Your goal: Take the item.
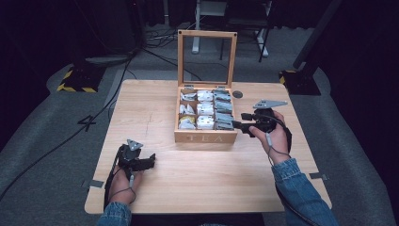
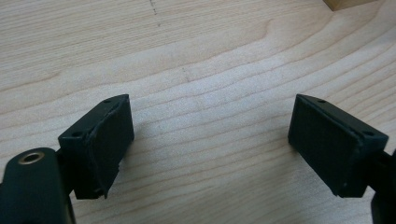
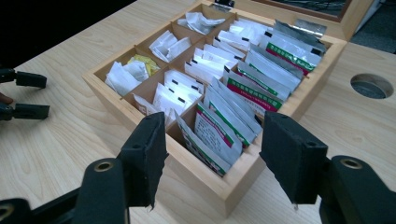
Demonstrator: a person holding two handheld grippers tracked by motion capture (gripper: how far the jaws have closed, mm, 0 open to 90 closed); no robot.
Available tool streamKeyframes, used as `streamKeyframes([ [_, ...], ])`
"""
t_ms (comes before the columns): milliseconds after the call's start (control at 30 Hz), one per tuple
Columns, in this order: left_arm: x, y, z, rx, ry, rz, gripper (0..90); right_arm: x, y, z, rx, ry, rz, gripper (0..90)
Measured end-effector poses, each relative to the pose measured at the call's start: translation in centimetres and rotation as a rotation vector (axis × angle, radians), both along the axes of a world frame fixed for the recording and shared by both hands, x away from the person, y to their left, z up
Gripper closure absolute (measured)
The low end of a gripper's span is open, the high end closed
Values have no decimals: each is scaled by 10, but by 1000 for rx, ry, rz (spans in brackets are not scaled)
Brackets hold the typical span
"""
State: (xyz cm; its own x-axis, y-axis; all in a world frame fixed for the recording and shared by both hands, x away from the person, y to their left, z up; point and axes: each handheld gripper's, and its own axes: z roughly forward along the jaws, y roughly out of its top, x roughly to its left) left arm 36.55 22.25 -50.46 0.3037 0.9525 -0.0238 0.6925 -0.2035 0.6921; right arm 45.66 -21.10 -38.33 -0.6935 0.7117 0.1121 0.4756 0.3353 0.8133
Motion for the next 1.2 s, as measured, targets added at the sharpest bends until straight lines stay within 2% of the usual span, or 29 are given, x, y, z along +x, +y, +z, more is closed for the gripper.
streamKeyframes([
  [100,0,0,0,0,1,0,146,1,3,2,-1,-2,7,409],
  [333,0,0,0,-1,1,0,146,4,26,8,11,21,45,447],
  [533,0,0,0,-1,1,-1,146,8,47,7,2,42,73,464],
  [700,0,0,0,-1,1,-1,146,12,56,5,0,51,85,473],
  [933,1,0,0,0,2,-1,146,18,72,-3,-68,82,112,588],
  [1200,1,0,0,-1,2,0,146,23,84,-12,-87,111,117,643],
])
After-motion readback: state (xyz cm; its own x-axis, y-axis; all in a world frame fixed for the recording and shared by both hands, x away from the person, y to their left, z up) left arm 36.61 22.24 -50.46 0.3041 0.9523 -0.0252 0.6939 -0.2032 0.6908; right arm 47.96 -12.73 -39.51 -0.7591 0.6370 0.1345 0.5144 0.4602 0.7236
